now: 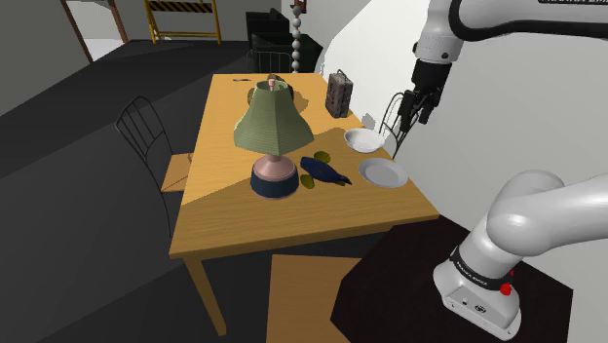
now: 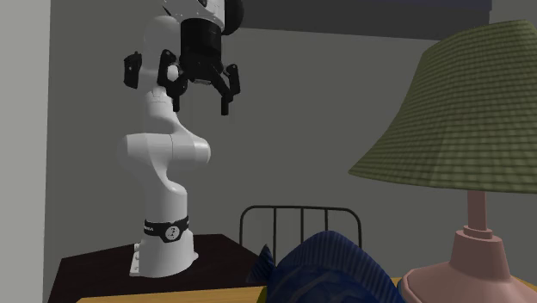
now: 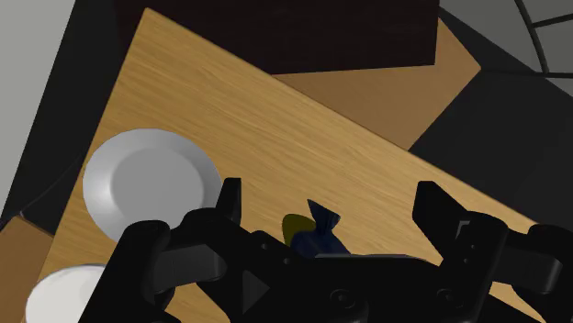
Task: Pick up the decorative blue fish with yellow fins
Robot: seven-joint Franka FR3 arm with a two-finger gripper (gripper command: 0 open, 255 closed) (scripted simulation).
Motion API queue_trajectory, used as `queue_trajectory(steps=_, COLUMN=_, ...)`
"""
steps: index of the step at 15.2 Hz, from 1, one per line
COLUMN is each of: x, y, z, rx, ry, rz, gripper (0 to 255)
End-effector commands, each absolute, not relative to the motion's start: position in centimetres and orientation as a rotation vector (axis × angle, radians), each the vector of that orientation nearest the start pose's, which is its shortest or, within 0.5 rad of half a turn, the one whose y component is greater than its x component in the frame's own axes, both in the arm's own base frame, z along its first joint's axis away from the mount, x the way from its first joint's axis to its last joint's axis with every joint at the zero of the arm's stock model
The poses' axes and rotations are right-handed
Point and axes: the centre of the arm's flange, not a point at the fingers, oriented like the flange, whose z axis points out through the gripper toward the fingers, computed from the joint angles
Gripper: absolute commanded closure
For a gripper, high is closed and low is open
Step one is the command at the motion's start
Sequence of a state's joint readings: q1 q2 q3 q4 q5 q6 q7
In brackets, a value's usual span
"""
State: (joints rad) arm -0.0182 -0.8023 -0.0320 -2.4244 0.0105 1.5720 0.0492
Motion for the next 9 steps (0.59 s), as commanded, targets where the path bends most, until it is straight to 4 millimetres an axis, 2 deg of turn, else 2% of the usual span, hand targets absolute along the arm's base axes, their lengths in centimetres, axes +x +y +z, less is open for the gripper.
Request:
queue_trajectory(steps=1, x=30.0, y=-1.6, z=56.3, rx=-3.104, ry=0.139, rz=0.078, gripper=0)
queue_trajectory(steps=9, x=39.1, y=-5.2, z=50.6, rx=-3.059, ry=-0.1, rz=0.136, gripper=0)
